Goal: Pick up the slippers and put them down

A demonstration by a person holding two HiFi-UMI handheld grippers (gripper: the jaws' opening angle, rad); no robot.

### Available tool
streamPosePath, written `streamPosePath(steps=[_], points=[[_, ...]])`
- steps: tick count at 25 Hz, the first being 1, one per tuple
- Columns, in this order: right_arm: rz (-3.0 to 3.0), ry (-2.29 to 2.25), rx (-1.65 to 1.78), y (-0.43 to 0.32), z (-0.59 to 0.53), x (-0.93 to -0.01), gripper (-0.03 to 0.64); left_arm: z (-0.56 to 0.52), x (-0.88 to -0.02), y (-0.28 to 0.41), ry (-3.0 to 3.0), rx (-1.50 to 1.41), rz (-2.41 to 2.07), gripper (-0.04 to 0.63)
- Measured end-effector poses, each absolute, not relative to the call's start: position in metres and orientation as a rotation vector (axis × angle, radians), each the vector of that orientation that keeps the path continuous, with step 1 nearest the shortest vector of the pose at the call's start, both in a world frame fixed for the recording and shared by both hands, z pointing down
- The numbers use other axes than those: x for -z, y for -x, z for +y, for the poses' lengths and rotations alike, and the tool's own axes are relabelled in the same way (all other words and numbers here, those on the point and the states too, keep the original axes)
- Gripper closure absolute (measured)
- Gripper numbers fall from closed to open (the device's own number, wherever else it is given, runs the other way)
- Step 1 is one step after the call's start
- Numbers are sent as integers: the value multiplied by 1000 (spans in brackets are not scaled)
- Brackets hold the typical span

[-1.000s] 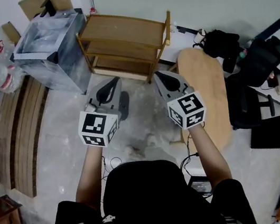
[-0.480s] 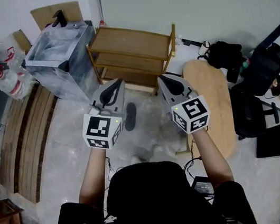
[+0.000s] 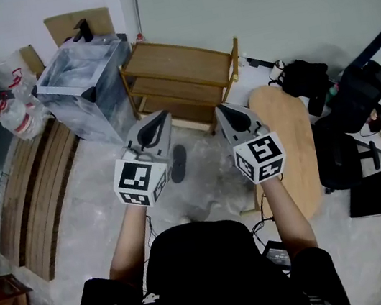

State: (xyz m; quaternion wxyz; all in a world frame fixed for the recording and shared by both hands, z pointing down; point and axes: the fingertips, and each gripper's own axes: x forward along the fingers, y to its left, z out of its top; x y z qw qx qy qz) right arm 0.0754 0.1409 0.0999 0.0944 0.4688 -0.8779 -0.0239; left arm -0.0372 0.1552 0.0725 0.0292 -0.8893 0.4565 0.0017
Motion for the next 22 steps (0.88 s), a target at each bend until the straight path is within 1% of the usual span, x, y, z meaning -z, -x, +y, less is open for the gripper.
streamPosePath(steps=[22], points=[[-2619, -1374, 60, -75, 143, -96, 618, 148, -75, 39, 2751, 3, 1436, 588]])
